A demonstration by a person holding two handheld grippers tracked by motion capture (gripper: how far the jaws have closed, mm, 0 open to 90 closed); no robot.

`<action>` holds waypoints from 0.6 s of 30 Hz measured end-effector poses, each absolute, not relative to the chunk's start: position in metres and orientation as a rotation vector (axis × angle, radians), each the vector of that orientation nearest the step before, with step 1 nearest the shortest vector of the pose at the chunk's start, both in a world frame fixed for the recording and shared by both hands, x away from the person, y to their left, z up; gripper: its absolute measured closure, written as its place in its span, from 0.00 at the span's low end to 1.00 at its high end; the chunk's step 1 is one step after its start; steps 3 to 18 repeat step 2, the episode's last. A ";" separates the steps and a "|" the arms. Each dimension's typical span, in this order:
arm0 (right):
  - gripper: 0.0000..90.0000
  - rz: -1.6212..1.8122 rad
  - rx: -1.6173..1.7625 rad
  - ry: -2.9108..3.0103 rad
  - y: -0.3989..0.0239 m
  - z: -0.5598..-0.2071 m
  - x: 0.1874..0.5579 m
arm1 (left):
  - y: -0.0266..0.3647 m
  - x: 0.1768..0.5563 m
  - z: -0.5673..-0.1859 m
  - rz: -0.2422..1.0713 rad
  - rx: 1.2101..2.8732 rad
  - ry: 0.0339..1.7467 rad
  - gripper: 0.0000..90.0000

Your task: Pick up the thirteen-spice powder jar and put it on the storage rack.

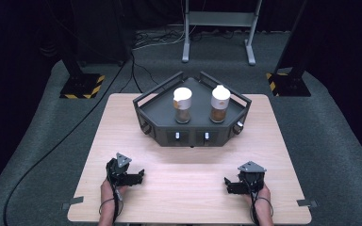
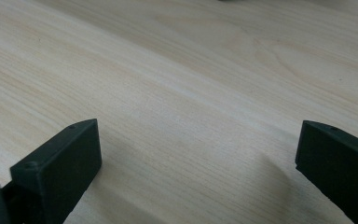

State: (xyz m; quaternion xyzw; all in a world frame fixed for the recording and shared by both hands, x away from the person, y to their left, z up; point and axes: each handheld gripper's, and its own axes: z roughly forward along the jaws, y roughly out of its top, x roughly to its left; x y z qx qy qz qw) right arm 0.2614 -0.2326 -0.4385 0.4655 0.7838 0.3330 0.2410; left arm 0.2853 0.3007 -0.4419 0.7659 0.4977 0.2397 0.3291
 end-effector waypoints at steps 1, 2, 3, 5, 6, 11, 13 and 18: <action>0.00 0.906 1.270 2.157 -0.233 -0.438 0.263 | 0.301 0.285 -0.442 0.627 2.004 1.302 0.06; 0.00 0.910 1.270 2.165 -0.234 -0.438 0.264 | 0.301 0.285 -0.442 0.628 2.004 1.302 0.06; 0.00 0.910 1.270 2.165 -0.234 -0.438 0.264 | 0.301 0.285 -0.442 0.628 2.004 1.302 0.06; 0.00 0.910 1.270 2.165 -0.234 -0.438 0.264 | 0.301 0.285 -0.442 0.628 2.004 1.302 0.06; 0.00 0.910 1.270 2.165 -0.234 -0.438 0.264 | 0.301 0.285 -0.442 0.628 2.004 1.302 0.06; 0.00 0.910 1.270 2.165 -0.234 -0.438 0.264 | 0.301 0.285 -0.442 0.628 2.004 1.302 0.06; 0.00 0.910 1.270 2.165 -0.234 -0.438 0.264 | 0.301 0.285 -0.442 0.628 2.004 1.302 0.06; 0.00 0.910 1.270 2.165 -0.234 -0.438 0.264 | 0.301 0.285 -0.442 0.628 2.004 1.302 0.06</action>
